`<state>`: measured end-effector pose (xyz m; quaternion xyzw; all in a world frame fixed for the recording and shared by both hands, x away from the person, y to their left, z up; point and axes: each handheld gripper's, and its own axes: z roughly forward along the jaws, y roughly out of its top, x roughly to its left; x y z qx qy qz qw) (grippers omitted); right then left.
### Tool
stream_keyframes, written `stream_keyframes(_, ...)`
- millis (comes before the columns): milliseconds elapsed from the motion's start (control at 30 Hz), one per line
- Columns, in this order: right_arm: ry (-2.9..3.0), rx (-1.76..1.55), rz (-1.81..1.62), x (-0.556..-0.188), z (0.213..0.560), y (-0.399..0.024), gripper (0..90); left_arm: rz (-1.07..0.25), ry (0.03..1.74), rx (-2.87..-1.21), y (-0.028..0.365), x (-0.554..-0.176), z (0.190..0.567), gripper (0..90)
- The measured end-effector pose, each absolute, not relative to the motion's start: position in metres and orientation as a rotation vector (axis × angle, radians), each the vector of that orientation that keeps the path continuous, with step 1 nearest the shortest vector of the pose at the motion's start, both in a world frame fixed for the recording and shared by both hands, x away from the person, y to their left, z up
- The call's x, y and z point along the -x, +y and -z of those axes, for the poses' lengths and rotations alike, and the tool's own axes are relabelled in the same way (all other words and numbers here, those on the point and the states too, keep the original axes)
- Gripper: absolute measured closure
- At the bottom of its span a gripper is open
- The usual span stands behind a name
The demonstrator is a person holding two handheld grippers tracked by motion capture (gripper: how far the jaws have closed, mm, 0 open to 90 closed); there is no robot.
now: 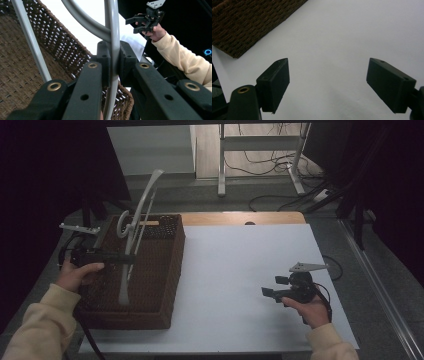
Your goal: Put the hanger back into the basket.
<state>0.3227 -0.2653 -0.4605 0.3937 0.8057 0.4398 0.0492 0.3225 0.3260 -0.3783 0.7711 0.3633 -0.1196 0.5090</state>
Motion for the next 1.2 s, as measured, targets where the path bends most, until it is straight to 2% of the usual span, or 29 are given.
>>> stream_keyframes(667, 2.466, -1.201, -1.328, -0.323, 0.462, -0.263, 18.5, 0.286, 0.937, -1.986, 0.348, -0.32, 0.404, 81.2)
stream_keyframes(900, 2.466, -1.207, -1.325, -0.323, 0.463, -0.262, 18.4, 0.322, 0.939, -2.022, 0.353, -0.319, 0.417, 81.2)
stream_keyframes(1200, 2.479, -1.208, -1.315, -0.324, 0.465, -0.261, 18.3, 0.349, 0.962, -2.166, 0.341, -0.319, 0.431, 81.0)
